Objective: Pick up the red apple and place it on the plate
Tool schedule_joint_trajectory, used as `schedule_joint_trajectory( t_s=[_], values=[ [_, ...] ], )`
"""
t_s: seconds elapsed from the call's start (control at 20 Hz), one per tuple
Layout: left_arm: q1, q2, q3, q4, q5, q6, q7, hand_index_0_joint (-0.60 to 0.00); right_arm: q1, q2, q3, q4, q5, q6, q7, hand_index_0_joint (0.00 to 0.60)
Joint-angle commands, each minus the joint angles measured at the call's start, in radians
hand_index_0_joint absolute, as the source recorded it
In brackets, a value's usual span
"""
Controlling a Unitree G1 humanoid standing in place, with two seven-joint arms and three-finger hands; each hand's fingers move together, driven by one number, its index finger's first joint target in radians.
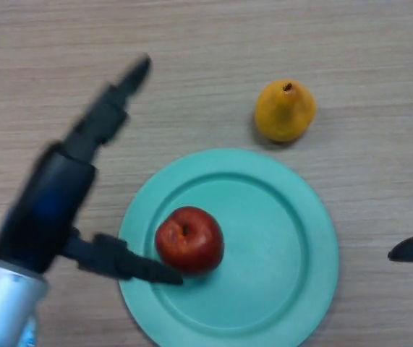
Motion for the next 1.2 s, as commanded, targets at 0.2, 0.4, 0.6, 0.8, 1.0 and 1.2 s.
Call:
schedule_joint_trajectory(
  t_s=[0.2, 0.4, 0.6, 0.8, 1.0, 1.2],
  values=[
    [-0.062, 0.046, 0.183, -0.117, -0.317, 0.051, 0.033, 0.0, -0.078, 0.008, -0.09, -0.05, -0.029, -0.009, 0.059, 0.0],
    [-0.08, 0.081, 0.261, -0.117, -0.455, 0.049, 0.067, 0.0, -0.064, 0.107, -0.116, -0.05, -0.041, 0.018, 0.188, 0.0],
    [-0.118, 0.109, 0.286, -0.153, -0.544, 0.145, 0.127, 0.0, -0.064, 0.159, -0.105, -0.05, -0.063, 0.041, 0.221, 0.0],
    [-0.108, 0.18, 0.291, -0.213, -0.659, 0.203, 0.182, 0.0, -0.065, 0.183, -0.086, -0.05, -0.066, 0.037, 0.215, 0.0],
    [-0.105, 0.195, 0.28, -0.218, -0.691, 0.22, 0.227, 0.0, -0.056, 0.185, -0.066, -0.05, -0.068, 0.022, 0.207, 0.0],
    [-0.13, 0.206, 0.279, -0.218, -0.721, 0.28, 0.265, 0.0, -0.062, 0.174, -0.027, -0.05, -0.096, 0.038, 0.187, 0.0]
  ],
)
